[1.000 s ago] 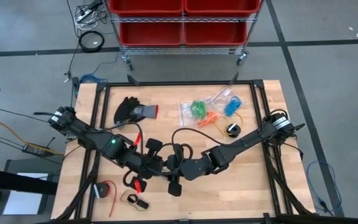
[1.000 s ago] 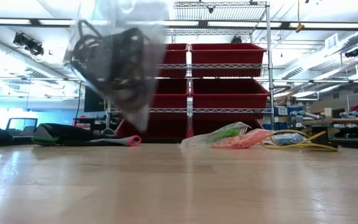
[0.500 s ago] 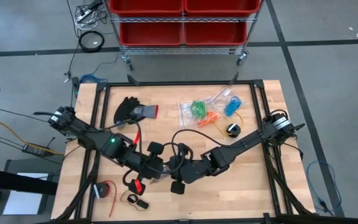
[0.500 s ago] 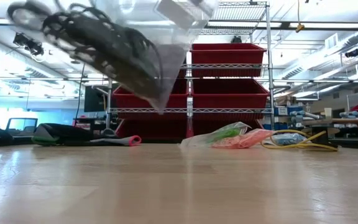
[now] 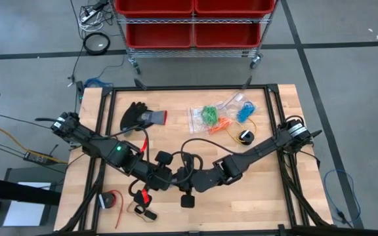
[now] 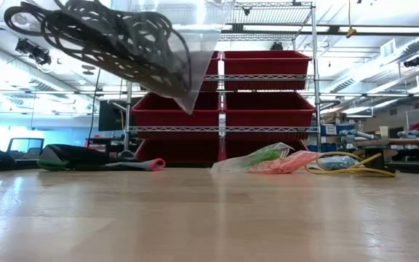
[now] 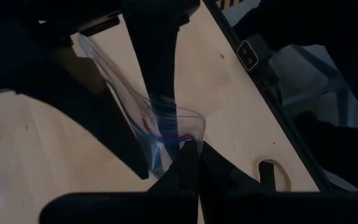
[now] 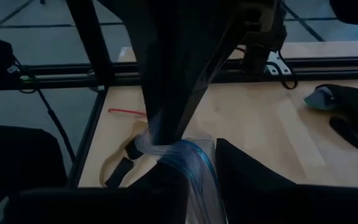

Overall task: Sort rubber bands
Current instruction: Close the transparent zip bag

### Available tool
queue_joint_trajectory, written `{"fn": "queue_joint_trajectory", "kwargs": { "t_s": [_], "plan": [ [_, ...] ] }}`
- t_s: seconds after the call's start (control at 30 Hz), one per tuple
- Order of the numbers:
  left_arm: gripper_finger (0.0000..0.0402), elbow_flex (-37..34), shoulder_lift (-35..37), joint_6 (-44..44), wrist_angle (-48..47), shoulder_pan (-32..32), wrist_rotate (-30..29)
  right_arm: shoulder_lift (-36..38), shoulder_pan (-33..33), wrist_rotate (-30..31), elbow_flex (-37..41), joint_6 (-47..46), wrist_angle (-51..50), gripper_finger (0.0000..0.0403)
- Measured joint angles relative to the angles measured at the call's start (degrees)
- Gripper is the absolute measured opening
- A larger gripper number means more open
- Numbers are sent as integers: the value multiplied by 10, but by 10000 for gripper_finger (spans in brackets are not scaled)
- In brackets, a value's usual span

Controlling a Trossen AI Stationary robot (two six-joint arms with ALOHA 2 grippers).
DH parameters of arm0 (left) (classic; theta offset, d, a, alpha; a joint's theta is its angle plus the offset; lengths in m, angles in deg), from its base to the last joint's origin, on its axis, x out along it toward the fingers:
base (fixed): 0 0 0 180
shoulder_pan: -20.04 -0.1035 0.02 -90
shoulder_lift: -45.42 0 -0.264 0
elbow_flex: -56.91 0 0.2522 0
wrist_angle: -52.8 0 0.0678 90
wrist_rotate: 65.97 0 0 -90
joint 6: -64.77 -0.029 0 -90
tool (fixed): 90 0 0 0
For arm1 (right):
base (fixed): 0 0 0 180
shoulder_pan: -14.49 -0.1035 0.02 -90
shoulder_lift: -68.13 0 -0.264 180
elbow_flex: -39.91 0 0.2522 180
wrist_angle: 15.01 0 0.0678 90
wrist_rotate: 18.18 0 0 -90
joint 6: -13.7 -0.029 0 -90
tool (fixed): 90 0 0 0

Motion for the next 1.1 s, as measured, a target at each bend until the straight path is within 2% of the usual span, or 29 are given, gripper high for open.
{"fn": "queue_joint_trajectory", "kwargs": {
  "t_s": [0.2, 0.4, 0.57, 0.77, 1.1],
  "plan": [
    [1, 0, 0, 0, -1, 0, -4, 0, 0, -24, 0, -13, -17, 69],
    [1, 9, 0, 3, -20, 0, -16, 0, -15, -8, 0, -15, -55, 7],
    [1, 16, 0, 17, -53, 0, -18, 0, -28, 12, 0, -29, -87, 2],
    [1, 16, 0, 33, -103, 4, -24, 0, -43, 18, 0, -80, -171, 1],
    [1, 16, 0, 38, -118, 12, -31, 1, -68, 20, 0, -166, -297, 0]
  ]
}}
